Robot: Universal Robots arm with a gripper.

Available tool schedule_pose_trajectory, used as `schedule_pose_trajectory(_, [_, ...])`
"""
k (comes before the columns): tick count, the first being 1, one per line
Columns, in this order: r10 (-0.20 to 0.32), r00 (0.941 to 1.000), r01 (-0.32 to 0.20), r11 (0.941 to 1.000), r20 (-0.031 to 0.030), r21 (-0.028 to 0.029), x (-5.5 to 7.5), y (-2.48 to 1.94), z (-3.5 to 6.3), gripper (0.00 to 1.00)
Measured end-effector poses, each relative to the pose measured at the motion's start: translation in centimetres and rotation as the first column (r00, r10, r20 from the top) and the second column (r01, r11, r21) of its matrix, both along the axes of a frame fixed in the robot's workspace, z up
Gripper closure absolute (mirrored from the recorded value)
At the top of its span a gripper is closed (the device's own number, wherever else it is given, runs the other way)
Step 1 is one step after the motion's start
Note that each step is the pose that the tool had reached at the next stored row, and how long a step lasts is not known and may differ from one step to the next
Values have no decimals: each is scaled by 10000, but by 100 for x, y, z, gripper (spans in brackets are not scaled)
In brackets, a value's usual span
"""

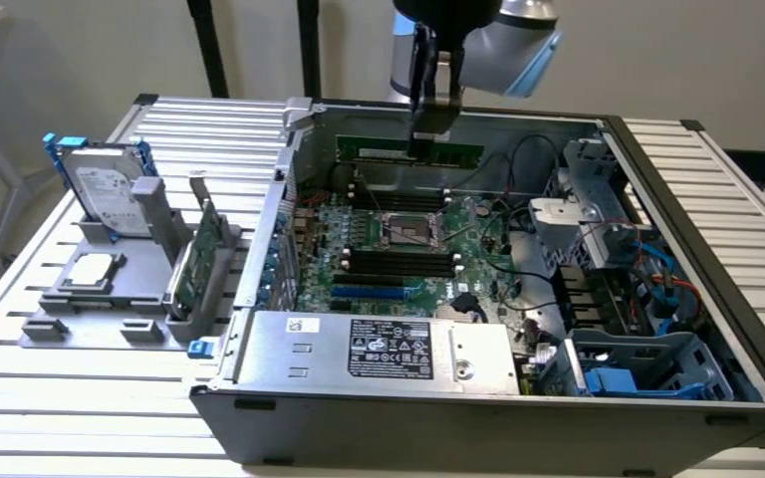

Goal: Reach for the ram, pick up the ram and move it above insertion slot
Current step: 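Pick up the ram and move it above insertion slot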

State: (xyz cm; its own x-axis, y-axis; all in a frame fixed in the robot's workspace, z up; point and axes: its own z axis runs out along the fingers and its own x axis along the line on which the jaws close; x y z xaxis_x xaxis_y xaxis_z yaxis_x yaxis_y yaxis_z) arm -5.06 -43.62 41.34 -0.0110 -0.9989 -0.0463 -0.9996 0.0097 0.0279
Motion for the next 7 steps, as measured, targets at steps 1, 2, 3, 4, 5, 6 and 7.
schedule_pose_trajectory(1, [0,10000,0,10000,0,0,0,0,0,86])
schedule_pose_trajectory(2, [1,10000,-1,10000,0,0,0,0,0,86])
schedule_pose_trajectory(3, [1,10000,-1,10000,0,0,1,0,0,86])
schedule_pose_trajectory(4, [1,10000,-1,10000,0,-1,1,0,0,86])
schedule_pose_trajectory(5, [1,10000,-1,10000,0,0,1,0,0,86])
schedule_pose_trajectory(6, [1,10000,-1,10000,0,-1,1,0,0,86])
schedule_pose_trajectory(7, [1,10000,-1,10000,0,-1,1,0,0,86])
